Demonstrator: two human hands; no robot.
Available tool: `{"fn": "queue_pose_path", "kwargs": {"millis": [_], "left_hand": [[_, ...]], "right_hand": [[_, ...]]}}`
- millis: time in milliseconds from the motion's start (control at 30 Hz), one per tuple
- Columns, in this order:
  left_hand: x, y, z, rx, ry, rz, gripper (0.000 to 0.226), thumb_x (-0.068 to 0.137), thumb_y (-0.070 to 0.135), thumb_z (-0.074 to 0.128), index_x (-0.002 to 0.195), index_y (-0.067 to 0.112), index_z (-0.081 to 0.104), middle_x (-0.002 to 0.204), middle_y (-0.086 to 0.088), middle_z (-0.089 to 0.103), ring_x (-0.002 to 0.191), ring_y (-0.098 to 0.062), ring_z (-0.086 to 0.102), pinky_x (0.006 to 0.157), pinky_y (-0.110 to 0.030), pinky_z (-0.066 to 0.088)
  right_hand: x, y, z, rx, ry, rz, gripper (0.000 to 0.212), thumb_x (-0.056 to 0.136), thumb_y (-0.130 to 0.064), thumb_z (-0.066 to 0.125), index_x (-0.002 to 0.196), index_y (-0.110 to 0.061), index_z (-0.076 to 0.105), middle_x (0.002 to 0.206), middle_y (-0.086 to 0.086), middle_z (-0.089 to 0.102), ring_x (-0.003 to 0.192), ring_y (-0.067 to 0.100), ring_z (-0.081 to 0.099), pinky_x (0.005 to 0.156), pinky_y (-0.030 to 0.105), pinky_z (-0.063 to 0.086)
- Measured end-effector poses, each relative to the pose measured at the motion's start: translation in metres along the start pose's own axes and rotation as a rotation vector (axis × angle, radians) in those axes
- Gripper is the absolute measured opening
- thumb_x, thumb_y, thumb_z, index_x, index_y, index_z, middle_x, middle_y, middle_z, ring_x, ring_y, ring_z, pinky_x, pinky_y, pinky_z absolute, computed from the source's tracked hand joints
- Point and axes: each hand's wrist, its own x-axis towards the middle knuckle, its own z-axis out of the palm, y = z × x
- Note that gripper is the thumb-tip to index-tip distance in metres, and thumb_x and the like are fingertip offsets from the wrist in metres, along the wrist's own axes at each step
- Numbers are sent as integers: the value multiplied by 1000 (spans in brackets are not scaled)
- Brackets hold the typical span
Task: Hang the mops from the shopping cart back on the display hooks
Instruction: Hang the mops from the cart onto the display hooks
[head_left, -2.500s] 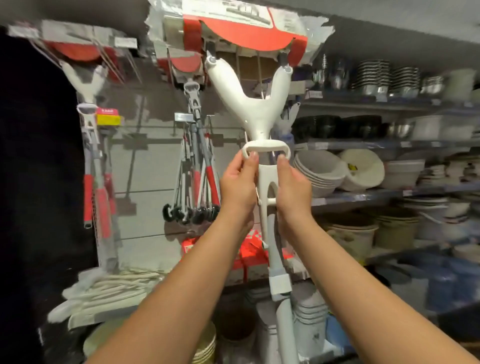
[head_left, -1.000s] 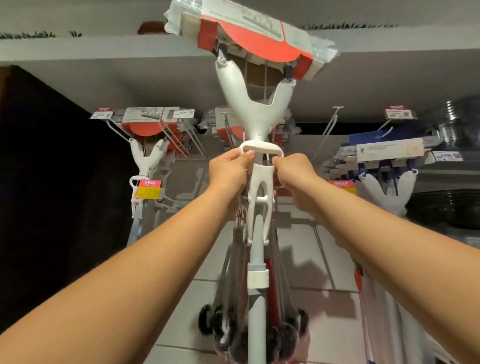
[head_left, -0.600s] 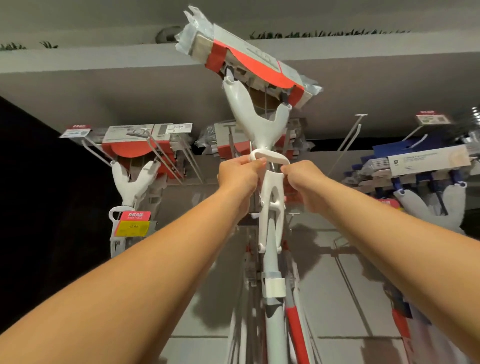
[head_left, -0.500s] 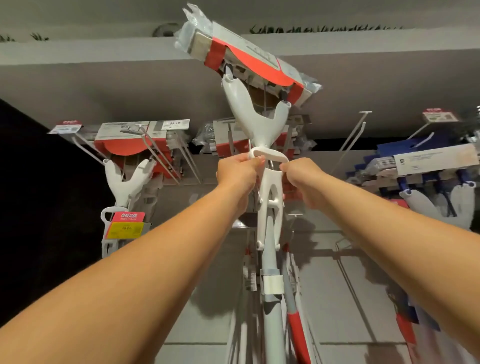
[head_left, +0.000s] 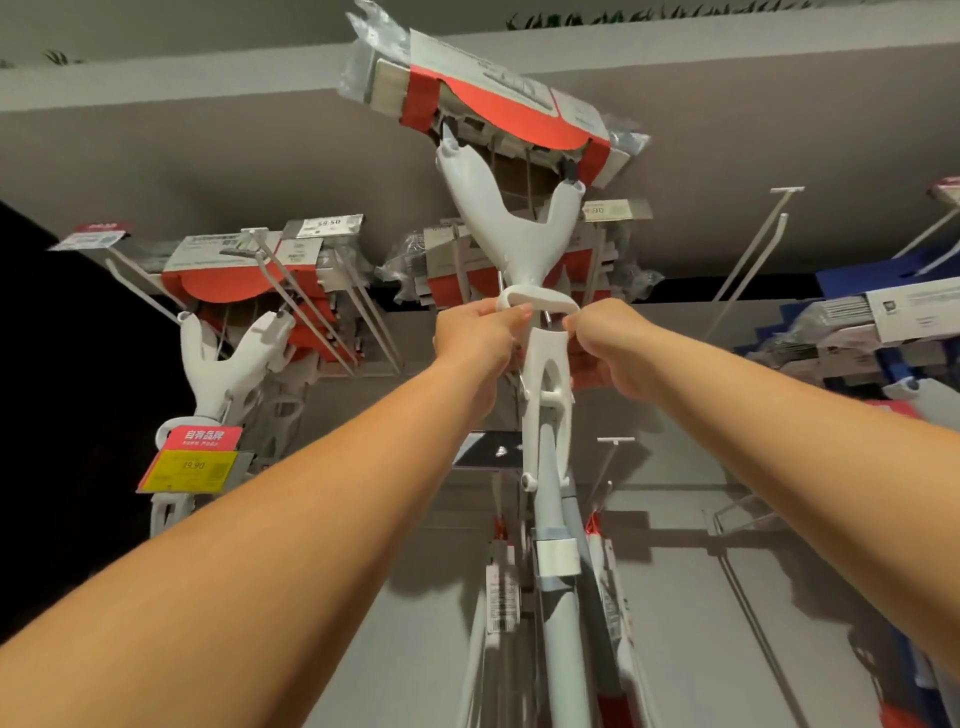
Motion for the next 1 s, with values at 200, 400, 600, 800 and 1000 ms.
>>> {"fn": "queue_pose_path", "kwargs": {"millis": [200,400,600,800,1000], "left_hand": [[21,-13,1,21,40,48,5,85,12,71,90,12,71,94,-11,73,84,-23,71,73,-34,59],[41,-36,5,36,-6,51,11,82,12,74,92,7,73,93,-13,73,88,-29,71,78,-41,60],[48,-63,17,-23,-106,-37,14,86,7,69,98,0,70,89,-13,69,68,-18,64,63,-29,59],[67,-62,7,44,-247,-50,16,86,7,69,102,3,68,94,-12,69,69,-16,65,51,-23,57],[72,-71,23,95,-224,-37,22,84,10,72,105,4,70,102,-14,71,87,-25,70,68,-35,60]], "right_hand": [[29,8,11,-1,-29,-5,26,100,-10,31,96,-7,56,81,12,68,67,25,66,62,37,58],[46,22,13,-52,34,-20,26,100,-9,32,103,-5,57,77,12,64,65,25,62,54,32,51],[52,39,8,-158,68,7,26,99,-5,30,106,-3,55,71,13,61,55,25,57,45,28,45],[56,46,13,-179,31,35,21,97,-2,35,102,0,55,73,15,62,60,28,59,55,37,50],[63,51,8,-235,103,61,26,100,-5,29,106,2,53,73,16,61,60,29,59,52,38,48]]}}
